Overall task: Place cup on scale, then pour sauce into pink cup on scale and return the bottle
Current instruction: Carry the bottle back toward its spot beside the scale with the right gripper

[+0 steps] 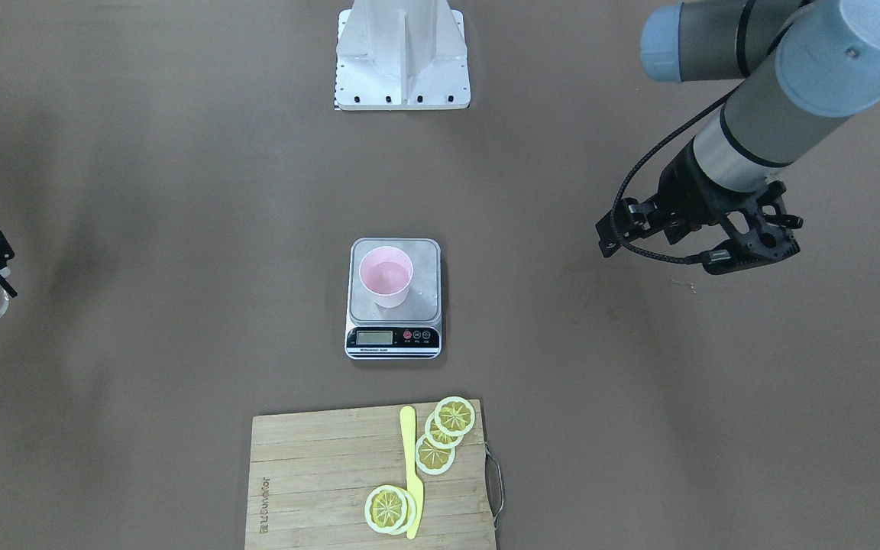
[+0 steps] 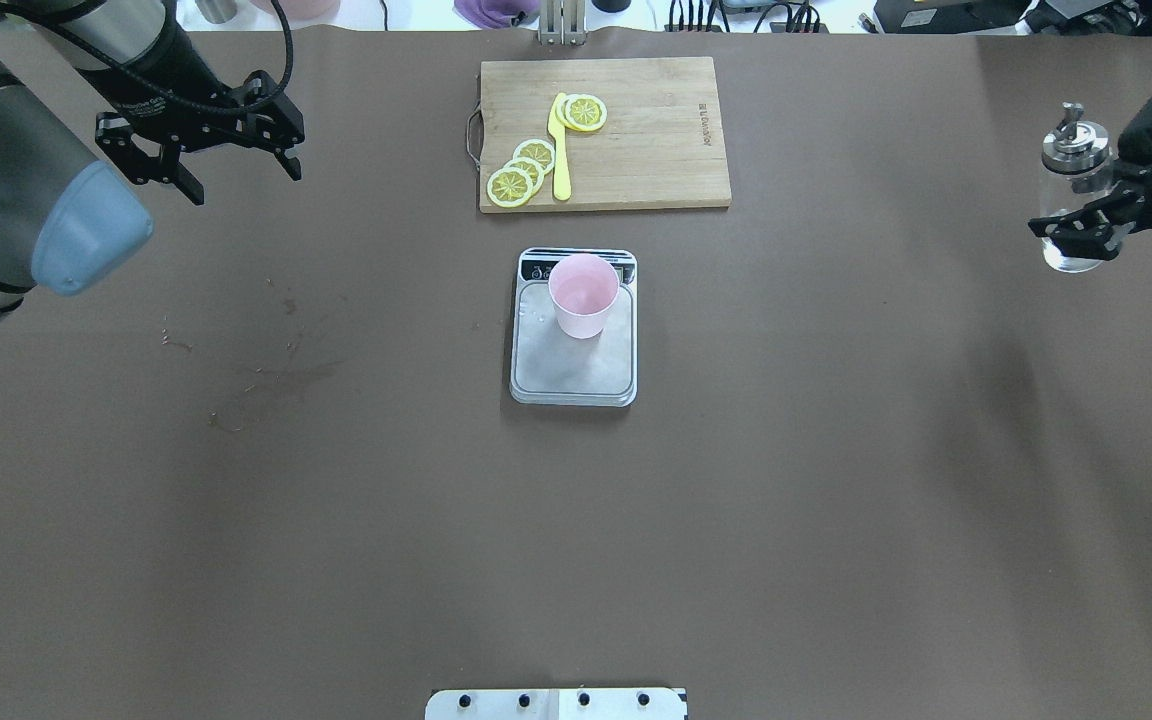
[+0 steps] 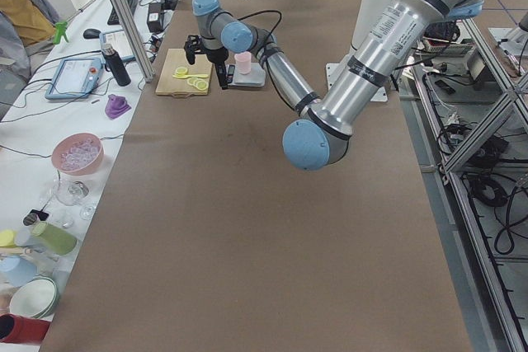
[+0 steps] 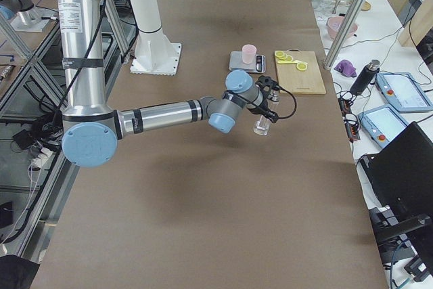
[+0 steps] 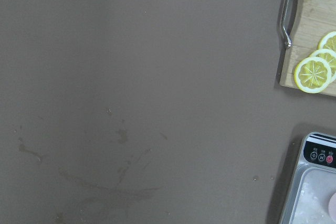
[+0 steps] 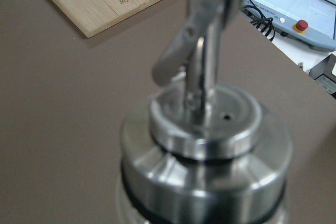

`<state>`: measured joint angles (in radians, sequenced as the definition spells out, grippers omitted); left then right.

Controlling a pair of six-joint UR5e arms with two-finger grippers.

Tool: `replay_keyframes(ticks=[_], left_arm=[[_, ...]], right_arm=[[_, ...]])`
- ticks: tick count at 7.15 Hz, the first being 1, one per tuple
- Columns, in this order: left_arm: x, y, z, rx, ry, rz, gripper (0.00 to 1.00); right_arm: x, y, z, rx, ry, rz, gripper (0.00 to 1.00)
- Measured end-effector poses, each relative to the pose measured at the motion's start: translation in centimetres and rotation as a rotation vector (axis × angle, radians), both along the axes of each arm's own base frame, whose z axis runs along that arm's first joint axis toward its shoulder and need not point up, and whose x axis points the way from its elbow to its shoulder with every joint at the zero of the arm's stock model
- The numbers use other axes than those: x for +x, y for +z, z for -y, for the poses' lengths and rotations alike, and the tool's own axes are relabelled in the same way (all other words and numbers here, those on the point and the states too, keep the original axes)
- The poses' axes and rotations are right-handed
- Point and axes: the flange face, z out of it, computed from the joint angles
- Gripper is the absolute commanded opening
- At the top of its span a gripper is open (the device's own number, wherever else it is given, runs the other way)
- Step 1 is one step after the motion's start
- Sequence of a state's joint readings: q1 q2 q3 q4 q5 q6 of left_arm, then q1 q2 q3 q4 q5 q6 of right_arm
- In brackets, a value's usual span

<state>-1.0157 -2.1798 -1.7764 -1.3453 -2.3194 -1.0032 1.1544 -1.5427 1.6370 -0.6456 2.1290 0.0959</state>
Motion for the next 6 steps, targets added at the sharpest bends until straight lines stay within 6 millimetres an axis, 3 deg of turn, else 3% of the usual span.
replay_keyframes(ticks=[2, 6], left_arm=[[0.1, 0.0, 0.0, 0.000, 0.001, 0.000, 0.98], [0.0, -0.2, -0.1, 0.005, -0.001, 0.000, 0.98]], right_arm=[[2.9, 4.4, -0.1, -0.031, -0.025, 0.071, 0.00], [4.3, 7.1, -0.2, -0.070, -0.037, 0.088, 0.00]])
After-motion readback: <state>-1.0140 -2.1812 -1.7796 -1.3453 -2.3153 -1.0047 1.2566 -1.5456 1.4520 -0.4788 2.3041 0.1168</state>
